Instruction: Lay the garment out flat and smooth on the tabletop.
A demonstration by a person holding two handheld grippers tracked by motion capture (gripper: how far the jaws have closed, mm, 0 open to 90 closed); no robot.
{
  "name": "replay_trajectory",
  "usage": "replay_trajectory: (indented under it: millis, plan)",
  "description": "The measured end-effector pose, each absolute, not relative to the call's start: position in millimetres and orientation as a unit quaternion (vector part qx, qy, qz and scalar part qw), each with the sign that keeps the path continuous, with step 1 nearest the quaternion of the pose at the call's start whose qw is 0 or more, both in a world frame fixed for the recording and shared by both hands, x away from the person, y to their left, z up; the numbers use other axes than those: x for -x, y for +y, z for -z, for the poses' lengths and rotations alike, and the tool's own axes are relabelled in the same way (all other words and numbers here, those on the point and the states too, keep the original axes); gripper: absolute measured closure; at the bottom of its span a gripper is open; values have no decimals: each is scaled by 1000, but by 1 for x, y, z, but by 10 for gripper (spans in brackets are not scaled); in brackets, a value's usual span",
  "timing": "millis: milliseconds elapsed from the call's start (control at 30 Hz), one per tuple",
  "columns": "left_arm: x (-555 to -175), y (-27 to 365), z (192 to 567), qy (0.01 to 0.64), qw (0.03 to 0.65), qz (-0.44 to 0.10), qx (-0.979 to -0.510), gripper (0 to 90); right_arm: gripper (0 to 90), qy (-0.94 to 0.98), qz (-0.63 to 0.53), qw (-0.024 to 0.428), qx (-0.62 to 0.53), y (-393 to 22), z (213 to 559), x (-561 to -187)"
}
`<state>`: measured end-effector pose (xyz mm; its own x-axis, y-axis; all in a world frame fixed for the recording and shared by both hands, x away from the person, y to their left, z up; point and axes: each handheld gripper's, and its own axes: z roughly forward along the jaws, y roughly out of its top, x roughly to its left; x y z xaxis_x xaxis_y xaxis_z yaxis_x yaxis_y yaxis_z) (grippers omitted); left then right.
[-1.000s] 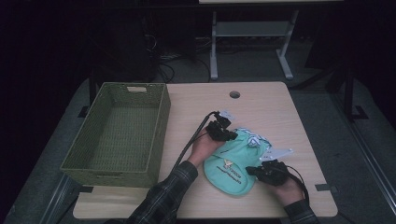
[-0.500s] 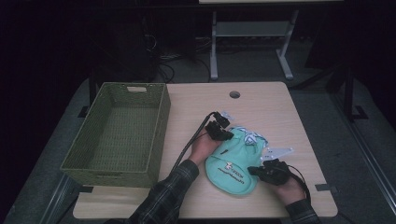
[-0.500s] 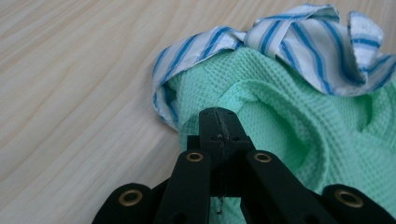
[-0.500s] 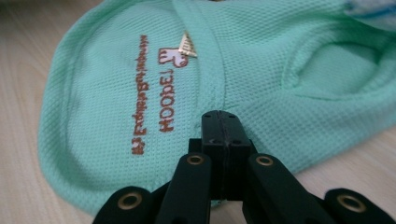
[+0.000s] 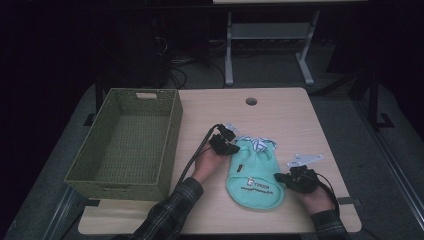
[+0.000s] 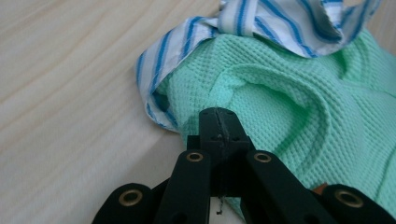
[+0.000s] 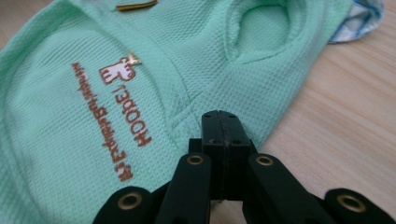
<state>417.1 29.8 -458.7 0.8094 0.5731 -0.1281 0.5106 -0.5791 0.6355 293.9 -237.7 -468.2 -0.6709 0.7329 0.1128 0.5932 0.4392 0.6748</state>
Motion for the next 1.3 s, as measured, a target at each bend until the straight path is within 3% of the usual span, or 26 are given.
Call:
replay_trajectory:
  millis: [100,267,467,700,867,1067,1300]
  plan:
    - [-416,35,452,310,357,-53,-880,896,890,842,-357,102,-391,-239,467,-294]
    - [-418,35,445,300,361,-60,-881,782,801,835,-380,102,-384,-240,462,-291]
    - [-404,34,446,290,353,-60,-888,717,696,840,-379,92,-378,-236,463,-288]
    - [-376,35,448,256,353,-36,-899,662,668,847,-366,88,-375,-231,466,-288]
    - [-368,31,456,248,334,-40,-909,695,721,853,-353,100,-372,-229,467,-287]
    - [-364,31,455,231,324,-46,-916,896,811,853,-348,106,-373,-230,467,-287]
    - [-356,44,456,247,303,-48,-919,899,833,852,-344,113,-379,-234,467,-289]
